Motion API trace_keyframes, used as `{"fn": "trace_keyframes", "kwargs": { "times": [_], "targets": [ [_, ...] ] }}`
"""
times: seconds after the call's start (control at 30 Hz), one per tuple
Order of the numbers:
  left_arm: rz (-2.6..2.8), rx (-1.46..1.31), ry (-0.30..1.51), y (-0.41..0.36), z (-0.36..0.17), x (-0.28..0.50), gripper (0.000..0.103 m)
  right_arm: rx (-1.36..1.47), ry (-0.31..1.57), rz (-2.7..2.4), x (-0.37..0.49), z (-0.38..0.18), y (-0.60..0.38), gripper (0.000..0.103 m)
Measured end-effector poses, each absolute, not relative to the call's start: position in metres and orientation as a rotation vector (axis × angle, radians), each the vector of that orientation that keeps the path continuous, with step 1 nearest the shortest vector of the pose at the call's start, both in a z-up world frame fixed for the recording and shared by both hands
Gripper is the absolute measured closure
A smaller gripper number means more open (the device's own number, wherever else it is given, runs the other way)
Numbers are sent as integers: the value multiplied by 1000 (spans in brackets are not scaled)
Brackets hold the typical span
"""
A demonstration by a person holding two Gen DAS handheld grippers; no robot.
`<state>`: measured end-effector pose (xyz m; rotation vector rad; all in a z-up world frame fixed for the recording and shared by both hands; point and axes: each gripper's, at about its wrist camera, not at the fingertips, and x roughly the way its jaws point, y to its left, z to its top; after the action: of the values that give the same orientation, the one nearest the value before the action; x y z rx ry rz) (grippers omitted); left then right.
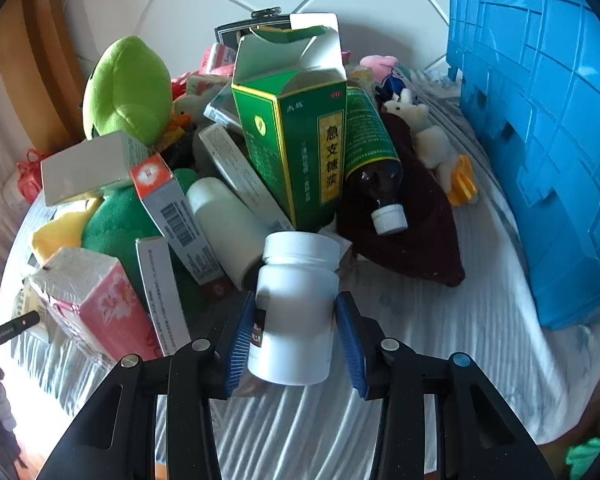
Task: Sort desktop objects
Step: 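Carry both items into the blue crate and open both tools to drop them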
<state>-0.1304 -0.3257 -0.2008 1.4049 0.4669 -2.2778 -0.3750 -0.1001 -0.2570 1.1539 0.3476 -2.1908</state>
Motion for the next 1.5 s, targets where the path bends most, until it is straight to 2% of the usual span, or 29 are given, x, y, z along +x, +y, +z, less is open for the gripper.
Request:
{"fn": "trace_keyframes", "kwargs": {
  "times": [0.03, 0.1, 0.17, 0.37, 0.43, 0.47, 0.53, 0.63, 0.7, 0.8, 0.93, 1.2, 1.5],
  "targets": [
    [-2268, 1409, 474, -328, -204, -129, 67, 1167, 344, -2184, -376, -260, -99, 58],
    [-2246, 1423, 485, -332, -211, -126, 50, 1184, 335, -2160, -377, -264, -98, 57],
    [-2216, 1445, 487, -334, -219, -126, 45, 1204, 348, -2148, -378, -270, -97, 56],
    [-2240, 1395, 401, -335, -205, -129, 45, 1225, 368, -2133, -381, -278, -92, 55],
    [-2228, 1410, 385, -341, -207, -135, 45, 1219, 382, -2132, -384, -277, -94, 52],
    [-2216, 1426, 387, -345, -210, -141, 45, 1222, 387, -2127, -385, -278, -95, 46],
    [-2193, 1468, 405, -352, -219, -147, 42, 1236, 406, -2126, -389, -280, -98, 45],
    [-2215, 1485, 444, -360, -220, -149, 42, 1286, 416, -2120, -394, -288, -100, 53],
    [-2245, 1472, 461, -362, -217, -146, 51, 1293, 418, -2135, -394, -289, -100, 55],
    [-2290, 1438, 425, -362, -202, -138, 53, 1297, 386, -2132, -394, -284, -97, 56],
    [-2396, 1323, 313, -354, -158, -138, 53, 1204, 398, -2167, -391, -251, -96, 57],
    [-2721, 1083, 217, -319, -47, -180, 53, 1003, 373, -2264, -397, -158, -100, 57],
    [-3070, 924, 74, -174, 69, -253, 53, 724, 375, -2331, -436, -4, -63, 57]
  ]
}}
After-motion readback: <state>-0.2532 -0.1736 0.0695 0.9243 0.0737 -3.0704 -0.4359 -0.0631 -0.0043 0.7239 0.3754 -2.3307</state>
